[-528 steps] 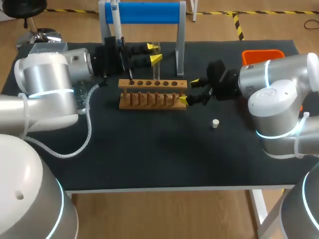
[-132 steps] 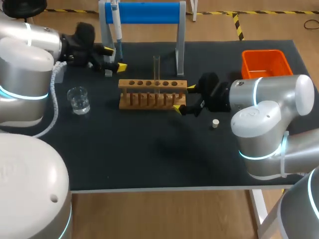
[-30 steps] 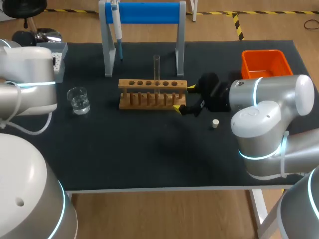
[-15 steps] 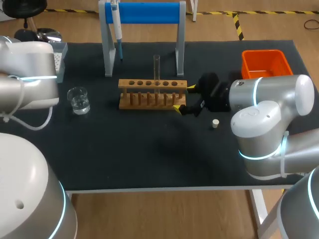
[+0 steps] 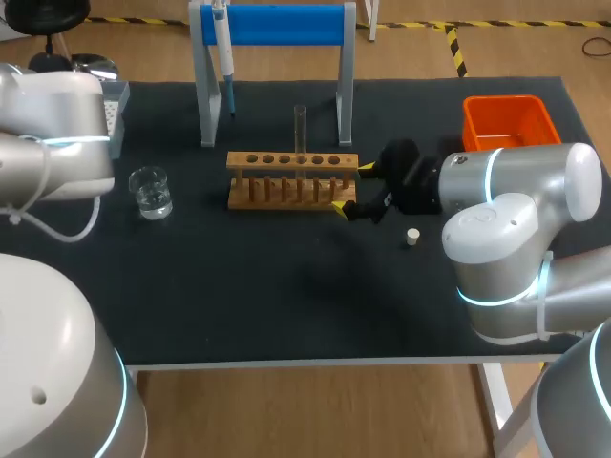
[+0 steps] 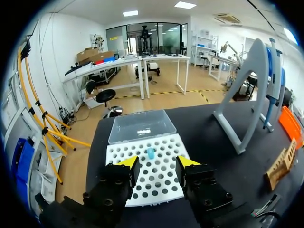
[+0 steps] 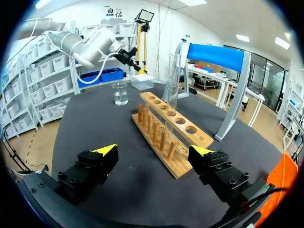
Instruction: Invert the test tube, pick up the pipette, mount the tip to pipette, aspirate from beaker and dispense into the tube, eject the tip, return the pipette, and cap with the stopper.
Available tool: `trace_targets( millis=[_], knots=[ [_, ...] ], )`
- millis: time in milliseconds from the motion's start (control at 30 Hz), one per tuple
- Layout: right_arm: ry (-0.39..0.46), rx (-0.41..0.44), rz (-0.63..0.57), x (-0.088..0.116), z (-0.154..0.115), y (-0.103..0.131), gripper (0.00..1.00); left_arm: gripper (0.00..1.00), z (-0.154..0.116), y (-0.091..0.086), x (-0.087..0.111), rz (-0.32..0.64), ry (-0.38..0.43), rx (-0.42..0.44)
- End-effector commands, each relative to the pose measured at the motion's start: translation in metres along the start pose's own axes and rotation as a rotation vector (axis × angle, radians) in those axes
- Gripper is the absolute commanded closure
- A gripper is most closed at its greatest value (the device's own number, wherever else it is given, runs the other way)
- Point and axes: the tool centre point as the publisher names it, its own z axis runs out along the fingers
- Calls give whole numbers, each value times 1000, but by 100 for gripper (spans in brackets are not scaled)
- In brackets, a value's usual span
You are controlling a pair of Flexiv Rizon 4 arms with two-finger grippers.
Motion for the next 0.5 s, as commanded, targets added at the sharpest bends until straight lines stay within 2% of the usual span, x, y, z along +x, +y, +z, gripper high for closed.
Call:
trace_targets(
  millis=[33,500],
  knots=[
    [0,0,1,0,0,0,0,53,8,-3,-3,1,3,-13],
    [0,0,1,0,0,0,0,58,18,-3,-6,3,4,-28]
  ],
)
